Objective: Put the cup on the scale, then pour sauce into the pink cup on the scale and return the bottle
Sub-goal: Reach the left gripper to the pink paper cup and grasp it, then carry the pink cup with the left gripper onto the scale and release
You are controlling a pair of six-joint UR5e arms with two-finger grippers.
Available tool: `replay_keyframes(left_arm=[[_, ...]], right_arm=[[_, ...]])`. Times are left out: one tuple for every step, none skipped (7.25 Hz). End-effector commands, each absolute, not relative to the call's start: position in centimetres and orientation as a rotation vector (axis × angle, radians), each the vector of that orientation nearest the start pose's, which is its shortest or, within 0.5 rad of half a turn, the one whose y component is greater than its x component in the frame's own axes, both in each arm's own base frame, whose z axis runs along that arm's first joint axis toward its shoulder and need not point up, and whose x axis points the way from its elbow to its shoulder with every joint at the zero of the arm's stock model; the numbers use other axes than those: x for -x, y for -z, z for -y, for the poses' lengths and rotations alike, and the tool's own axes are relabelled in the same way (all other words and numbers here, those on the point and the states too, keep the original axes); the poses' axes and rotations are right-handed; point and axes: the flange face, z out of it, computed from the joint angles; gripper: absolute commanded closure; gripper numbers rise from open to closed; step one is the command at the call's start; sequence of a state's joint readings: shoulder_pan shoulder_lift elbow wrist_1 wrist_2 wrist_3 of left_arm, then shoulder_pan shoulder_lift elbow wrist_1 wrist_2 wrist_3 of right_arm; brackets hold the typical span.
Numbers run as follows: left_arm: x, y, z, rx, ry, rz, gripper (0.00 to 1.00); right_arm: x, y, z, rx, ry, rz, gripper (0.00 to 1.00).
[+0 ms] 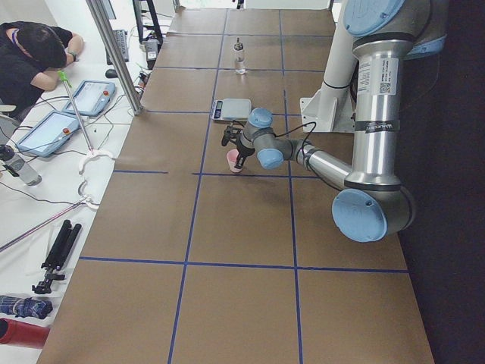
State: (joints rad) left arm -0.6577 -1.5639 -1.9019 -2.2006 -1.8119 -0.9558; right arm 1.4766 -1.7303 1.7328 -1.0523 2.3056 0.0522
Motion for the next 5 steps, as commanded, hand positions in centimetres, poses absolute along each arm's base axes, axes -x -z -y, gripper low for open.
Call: replay_keyframes(left_arm=[[-33.8, -40.3, 40.5, -0.369, -0.072, -0.870, 1.00], [-35.6, -35.3, 42.0, -0.358, -0.068, -0.855, 1.00], [-38.0, -28.5, 43.7, -0.345, -0.068, -0.844, 1.00], [-40.4, -21.2, 45.0, -0.336, -0.072, -0.855, 1.00], [-43.3, -17.3, 45.8, -0.306, -0.093, -0.892, 1.00]], right_arm=[[-2.4, -59.6, 45.2, -0.446, 0.231, 0.753, 0.00], [-2.4, -59.5, 45.2, -0.452, 0.233, 0.753, 0.00], [-2.4, -59.4, 45.2, -0.458, 0.237, 0.752, 0.00], [-2.4, -59.8, 45.1, -0.469, 0.240, 0.754, 0.00], [-2.4, -60.2, 45.0, -0.474, 0.242, 0.754, 0.00]])
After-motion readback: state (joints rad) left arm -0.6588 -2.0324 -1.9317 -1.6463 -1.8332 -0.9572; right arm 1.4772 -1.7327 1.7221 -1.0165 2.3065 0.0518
